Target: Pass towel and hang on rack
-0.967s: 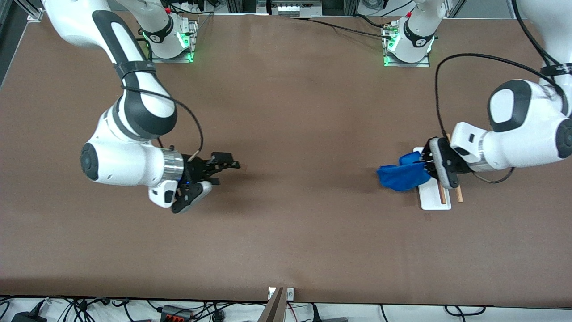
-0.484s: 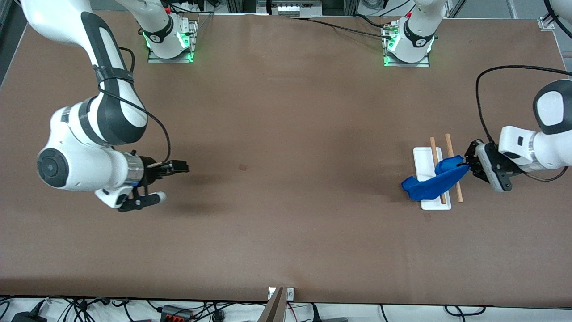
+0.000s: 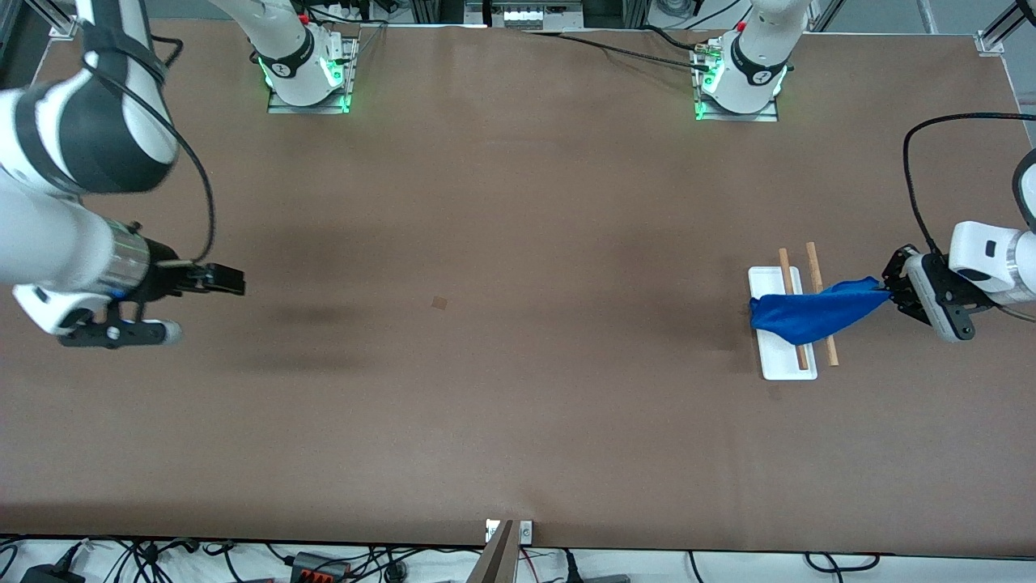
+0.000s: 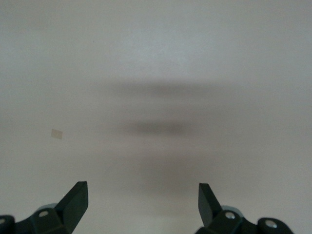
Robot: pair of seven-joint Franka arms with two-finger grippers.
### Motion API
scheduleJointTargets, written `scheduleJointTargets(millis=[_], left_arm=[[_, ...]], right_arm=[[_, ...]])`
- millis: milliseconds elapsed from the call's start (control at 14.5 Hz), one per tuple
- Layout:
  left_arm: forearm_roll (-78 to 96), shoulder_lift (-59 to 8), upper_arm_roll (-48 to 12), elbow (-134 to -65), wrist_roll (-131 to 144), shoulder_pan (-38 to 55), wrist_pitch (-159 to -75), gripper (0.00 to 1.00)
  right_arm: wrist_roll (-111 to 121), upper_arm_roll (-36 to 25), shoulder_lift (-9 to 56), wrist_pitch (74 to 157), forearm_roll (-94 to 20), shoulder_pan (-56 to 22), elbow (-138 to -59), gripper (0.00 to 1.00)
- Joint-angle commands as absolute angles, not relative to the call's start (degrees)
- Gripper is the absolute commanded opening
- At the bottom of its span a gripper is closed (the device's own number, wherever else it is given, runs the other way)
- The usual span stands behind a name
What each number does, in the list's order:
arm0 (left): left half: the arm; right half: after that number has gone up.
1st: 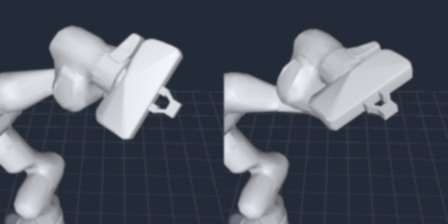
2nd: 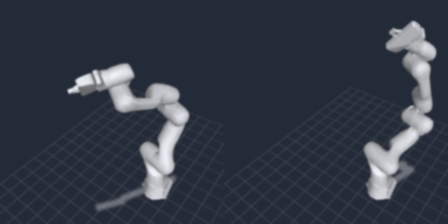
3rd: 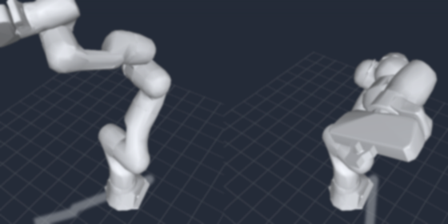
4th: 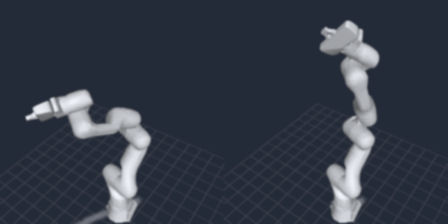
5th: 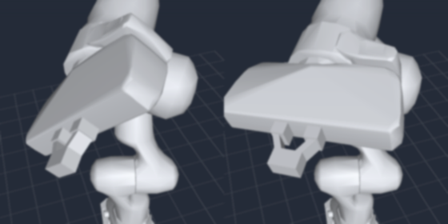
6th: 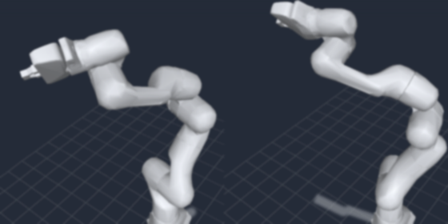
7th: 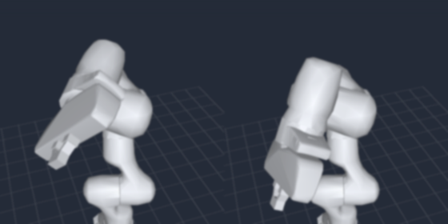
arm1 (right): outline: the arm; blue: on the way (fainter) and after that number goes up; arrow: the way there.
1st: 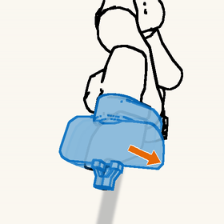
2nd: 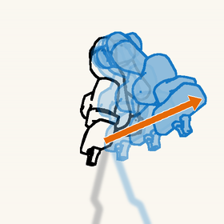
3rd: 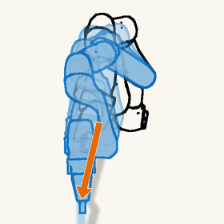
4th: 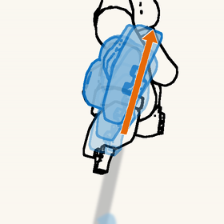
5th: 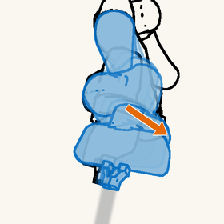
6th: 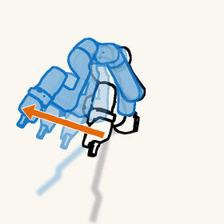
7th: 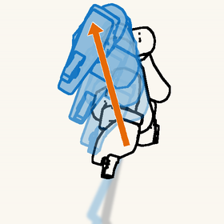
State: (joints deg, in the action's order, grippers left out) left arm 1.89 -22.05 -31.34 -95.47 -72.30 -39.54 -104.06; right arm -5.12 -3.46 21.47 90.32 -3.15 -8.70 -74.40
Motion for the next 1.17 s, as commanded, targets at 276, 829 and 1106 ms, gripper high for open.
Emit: scheduleJointTargets(millis=[276, 829, 1106], left_arm=[[1.1, -23.6, -32.0, -98.1, -73.0, -40.7, -108.4, 0.00], [1.3, -24.0, -32.5, -100.2, -71.3, -40.3, -113.0, 0.01], [1.2, -24.3, -32.6, -100.0, -72.4, -40.7, -113.0, 0.07]], right_arm=[[-4.6, -6.4, 15.4, 89.7, -2.3, -4.6, -75.5, 1.00], [-1.1, -6.5, 6.5, 85.7, 0.9, -4.8, -82.2, 1.00], [-0.9, -6.6, -2.9, 94.2, 1.0, -4.7, -97.9, 1.00]])
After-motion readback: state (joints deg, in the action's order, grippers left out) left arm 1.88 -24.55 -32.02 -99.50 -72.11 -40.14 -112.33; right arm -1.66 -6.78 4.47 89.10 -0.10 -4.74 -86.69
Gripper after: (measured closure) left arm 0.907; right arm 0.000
